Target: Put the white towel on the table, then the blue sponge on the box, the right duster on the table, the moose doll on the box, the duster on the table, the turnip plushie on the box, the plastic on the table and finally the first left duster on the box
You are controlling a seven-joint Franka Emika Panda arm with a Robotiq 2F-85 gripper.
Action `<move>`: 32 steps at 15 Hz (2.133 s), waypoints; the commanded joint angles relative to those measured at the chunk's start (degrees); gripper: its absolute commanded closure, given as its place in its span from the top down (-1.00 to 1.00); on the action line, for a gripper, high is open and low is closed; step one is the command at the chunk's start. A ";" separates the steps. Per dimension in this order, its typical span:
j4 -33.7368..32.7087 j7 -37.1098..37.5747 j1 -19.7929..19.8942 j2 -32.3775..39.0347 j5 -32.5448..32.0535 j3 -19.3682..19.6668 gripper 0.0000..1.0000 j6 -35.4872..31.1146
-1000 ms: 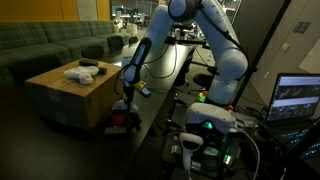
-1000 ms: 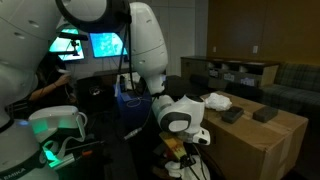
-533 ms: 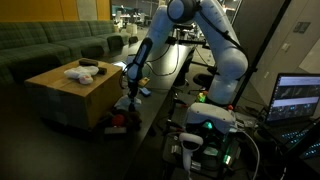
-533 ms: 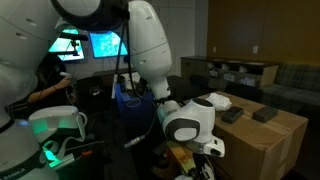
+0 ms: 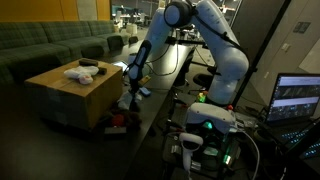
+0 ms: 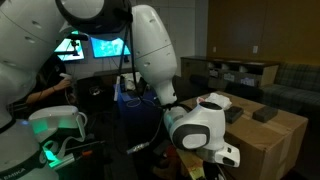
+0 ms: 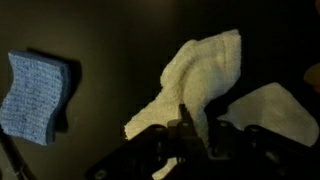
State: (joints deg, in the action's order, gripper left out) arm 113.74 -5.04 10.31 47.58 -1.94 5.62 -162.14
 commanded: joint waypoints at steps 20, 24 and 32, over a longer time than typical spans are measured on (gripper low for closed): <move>-5.72 5.19 7.94 2.76 3.94 3.38 1.00 1.94; -9.45 5.18 10.05 5.78 5.46 2.80 1.00 3.71; -20.17 4.11 14.74 12.76 7.78 1.05 1.00 10.14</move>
State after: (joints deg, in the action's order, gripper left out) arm 99.65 0.41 23.12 56.79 3.87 7.85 -155.03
